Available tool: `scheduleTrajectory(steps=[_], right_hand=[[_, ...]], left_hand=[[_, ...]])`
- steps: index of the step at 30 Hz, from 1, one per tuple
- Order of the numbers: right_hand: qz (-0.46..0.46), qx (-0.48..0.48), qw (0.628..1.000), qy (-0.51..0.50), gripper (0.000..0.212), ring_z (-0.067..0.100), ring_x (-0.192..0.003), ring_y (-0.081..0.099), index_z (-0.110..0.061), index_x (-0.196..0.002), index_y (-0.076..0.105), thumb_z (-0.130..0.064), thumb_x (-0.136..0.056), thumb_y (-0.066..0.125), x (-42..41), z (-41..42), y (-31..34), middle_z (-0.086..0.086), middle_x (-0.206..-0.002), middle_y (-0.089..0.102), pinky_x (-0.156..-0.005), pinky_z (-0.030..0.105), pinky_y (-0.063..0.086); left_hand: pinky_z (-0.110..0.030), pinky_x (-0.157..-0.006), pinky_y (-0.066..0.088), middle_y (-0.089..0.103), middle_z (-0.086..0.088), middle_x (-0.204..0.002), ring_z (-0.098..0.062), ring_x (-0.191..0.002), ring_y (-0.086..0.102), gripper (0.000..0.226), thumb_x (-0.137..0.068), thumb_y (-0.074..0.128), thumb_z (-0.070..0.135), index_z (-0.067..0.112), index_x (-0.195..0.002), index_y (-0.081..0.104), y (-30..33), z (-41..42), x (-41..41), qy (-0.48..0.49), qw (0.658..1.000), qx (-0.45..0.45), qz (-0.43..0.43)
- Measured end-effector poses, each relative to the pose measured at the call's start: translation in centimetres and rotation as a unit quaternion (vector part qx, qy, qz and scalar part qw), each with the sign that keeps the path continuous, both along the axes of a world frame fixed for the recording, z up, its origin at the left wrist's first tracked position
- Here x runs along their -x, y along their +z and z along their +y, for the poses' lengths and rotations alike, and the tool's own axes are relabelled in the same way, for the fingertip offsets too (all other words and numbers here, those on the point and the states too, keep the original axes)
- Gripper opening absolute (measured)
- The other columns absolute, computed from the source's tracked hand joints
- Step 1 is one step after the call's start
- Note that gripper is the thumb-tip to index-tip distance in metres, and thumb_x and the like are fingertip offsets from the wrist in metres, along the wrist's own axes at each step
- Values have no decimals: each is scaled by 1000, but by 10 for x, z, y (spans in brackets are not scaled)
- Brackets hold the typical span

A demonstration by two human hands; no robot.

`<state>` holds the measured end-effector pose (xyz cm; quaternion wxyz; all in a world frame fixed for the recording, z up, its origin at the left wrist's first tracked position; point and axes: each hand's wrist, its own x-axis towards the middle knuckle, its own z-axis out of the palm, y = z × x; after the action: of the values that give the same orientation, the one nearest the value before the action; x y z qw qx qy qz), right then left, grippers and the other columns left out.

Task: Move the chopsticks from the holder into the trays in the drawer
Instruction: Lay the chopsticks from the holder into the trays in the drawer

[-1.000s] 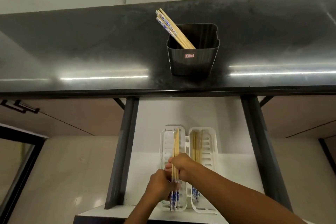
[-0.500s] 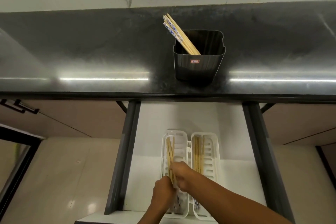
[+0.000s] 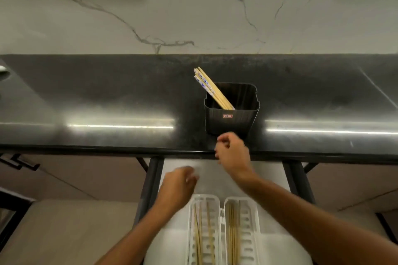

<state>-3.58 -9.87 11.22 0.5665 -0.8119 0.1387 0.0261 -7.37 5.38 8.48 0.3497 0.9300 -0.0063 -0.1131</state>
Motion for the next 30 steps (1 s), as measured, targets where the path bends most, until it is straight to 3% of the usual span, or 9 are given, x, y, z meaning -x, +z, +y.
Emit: scheduleTrajectory(steps=[3, 6, 9, 11, 15, 17, 19, 24, 30], right_hand=[[-72, -6, 996, -56, 13, 27, -81, 68, -30, -78, 57, -17, -81, 53, -50, -7, 35, 2, -79, 69, -77, 44, 58], [-89, 0, 994, -70, 16, 20, -78, 68, -24, -96, 60, -15, -88, 49, -84, -15, 65, 5, -93, 70, -64, 33, 57], [-77, -4, 995, -61, 26, 18, -86, 65, -20, -115, 59, -17, -93, 45, -110, -21, 76, 6, -104, 67, -74, 34, 58], [-69, 27, 996, -45, 31, 17, -92, 63, -18, -123, 57, -17, -94, 44, -122, -21, 75, 6, -112, 66, -76, 32, 55], [-77, 127, 989, 11, 32, 15, -97, 60, -14, -124, 59, -14, -94, 49, -133, -20, 71, 7, -118, 65, -70, 21, 45], [-78, 180, 980, 43, 28, 12, -84, 61, -13, -119, 63, -12, -93, 52, -136, -20, 65, 7, -111, 68, -67, 24, 50], [-65, 221, 971, 66, 22, 13, -73, 62, -15, -112, 65, -12, -92, 55, -138, -20, 58, 7, -102, 70, -64, 29, 54], [-59, 305, 946, 97, 20, 17, -77, 63, -16, -106, 58, -18, -87, 64, -142, -18, 49, 3, -102, 66, -66, 34, 54], [-54, 391, 912, 114, 30, 23, -85, 63, -13, -108, 52, -25, -85, 66, -143, -16, 49, 6, -103, 63, -69, 38, 54]], left_hand=[[-34, -80, 51, 71, -11, -89, -25, -84, 66, 24, -94, 53, 26, 8, -101, 68, 36, -4, -57, 54, 994, 53, -82], [-30, -76, 44, 66, -7, -78, -31, -87, 65, 24, -87, 54, 38, 19, -92, 68, 58, -10, -112, 110, 974, 175, -92], [-37, -75, 45, 56, 5, -63, -21, -69, 57, 22, -78, 52, 45, 27, -73, 64, 74, -20, -152, 160, 932, 315, -76], [-39, -72, 44, 51, 8, -60, -15, -66, 47, 24, -83, 52, 40, 25, -67, 62, 77, -27, -172, 182, 916, 352, -65], [-39, -74, 48, 53, -3, -69, -19, -73, 48, 31, -86, 50, 40, 20, -68, 64, 76, -40, -199, 217, 906, 363, -30], [-39, -68, 47, 56, -5, -68, -21, -70, 48, 31, -91, 51, 34, 16, -72, 66, 73, -44, -206, 226, 905, 360, -17], [-44, -75, 55, 67, -7, -73, -20, -70, 57, 27, -93, 54, 27, 12, -75, 68, 73, -48, -209, 234, 904, 359, -12], [-46, -81, 59, 74, -8, -81, -26, -85, 72, 18, -93, 59, 17, 10, -80, 70, 72, -55, -214, 238, 905, 353, -10], [-36, -76, 61, 74, -3, -82, -15, -76, 72, 13, -90, 65, 18, 17, -79, 71, 71, -57, -209, 243, 904, 347, -51]])
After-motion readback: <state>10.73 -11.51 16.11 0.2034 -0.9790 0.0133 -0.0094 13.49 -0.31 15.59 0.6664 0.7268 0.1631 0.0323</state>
